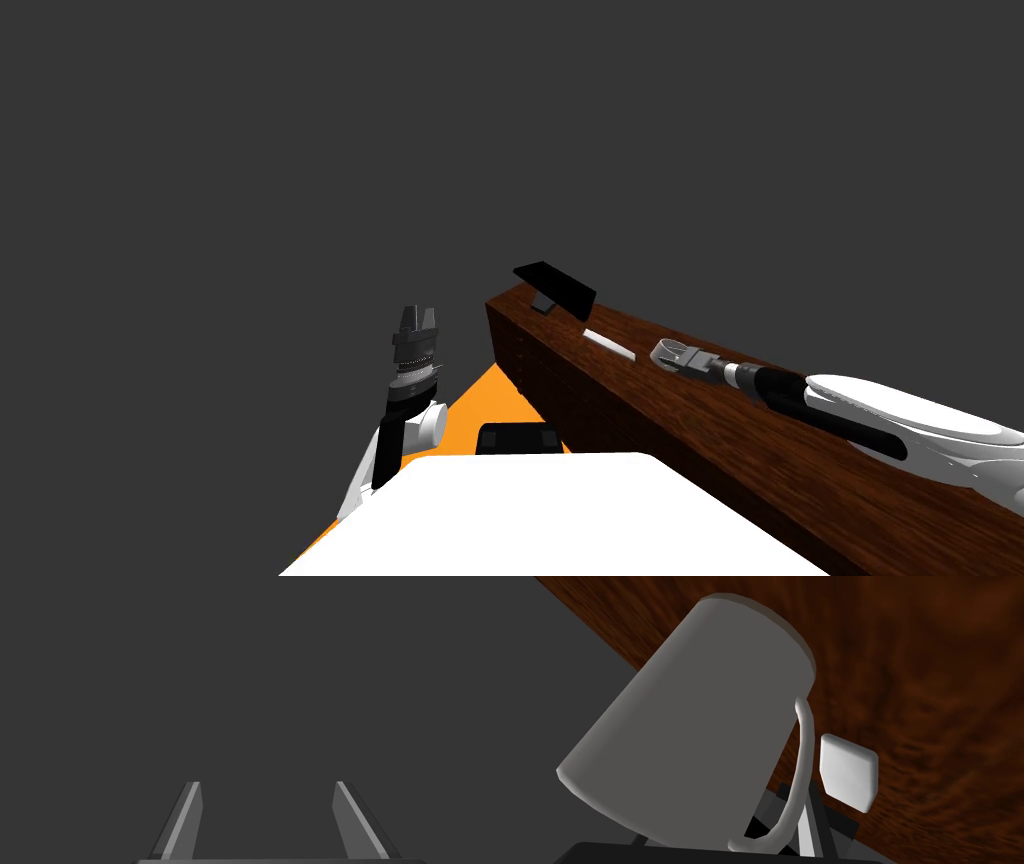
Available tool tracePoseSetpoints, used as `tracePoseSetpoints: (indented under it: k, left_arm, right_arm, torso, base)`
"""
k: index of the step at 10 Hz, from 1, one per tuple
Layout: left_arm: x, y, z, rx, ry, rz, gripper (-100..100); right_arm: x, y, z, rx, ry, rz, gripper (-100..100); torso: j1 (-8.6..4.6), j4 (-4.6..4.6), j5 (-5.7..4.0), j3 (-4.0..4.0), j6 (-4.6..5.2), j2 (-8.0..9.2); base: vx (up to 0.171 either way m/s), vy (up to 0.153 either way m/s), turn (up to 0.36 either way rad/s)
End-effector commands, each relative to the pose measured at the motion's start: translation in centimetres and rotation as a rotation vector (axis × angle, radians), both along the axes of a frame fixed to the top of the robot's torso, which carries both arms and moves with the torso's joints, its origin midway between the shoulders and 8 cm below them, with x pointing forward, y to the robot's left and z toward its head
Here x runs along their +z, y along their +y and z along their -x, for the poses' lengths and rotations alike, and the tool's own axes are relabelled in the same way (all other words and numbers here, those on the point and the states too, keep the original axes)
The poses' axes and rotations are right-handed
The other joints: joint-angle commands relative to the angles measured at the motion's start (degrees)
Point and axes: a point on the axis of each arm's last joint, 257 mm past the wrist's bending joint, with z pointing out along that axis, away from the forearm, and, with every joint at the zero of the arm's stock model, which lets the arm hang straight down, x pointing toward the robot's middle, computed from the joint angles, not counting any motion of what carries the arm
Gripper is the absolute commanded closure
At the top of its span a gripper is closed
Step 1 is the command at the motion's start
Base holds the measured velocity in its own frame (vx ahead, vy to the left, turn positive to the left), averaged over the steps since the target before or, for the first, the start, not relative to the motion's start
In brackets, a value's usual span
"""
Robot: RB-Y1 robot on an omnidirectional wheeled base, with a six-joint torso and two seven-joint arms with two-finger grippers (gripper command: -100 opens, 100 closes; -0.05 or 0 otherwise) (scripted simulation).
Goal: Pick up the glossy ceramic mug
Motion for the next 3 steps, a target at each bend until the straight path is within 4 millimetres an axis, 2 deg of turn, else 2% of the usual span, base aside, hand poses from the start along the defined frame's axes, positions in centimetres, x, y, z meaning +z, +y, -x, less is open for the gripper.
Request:
tracePoseSetpoints:
  k: [1, 2, 3]
  left_arm:
    - [0.0, 0.0, 0.0, 0.0, 0.0, 0.0, 0]
    - [0.0, 0.0, 0.0, 0.0, 0.0, 0.0, 0]
    - [0.0, -0.01, 0.0, 0.0, 0.0, 0.0, 0]
  right_arm:
    - [1.65, 0.13, -0.79, 0.019, -0.011, 0.008, 100]
    - [0.91, -0.04, -0.61, 0.011, -0.008, 0.006, 100]
    - [0.95, -0.07, -0.6, 0.012, -0.006, 0.006, 0]
  torso:
    - [0.0, 0.0, 0.0, 0.0, 0.0, 0.0]
    - [0.09, 0.05, 0.02, 0.1, 0.04, 0.16]
    - [0.05, 0.05, -0.01, 0.08, -0.06, 0.1]
  base:
    - [-0.058, 0.052, -0.254]
    - [-0.028, 0.026, -0.06]
    - [-0.006, 0.004, 0.003]
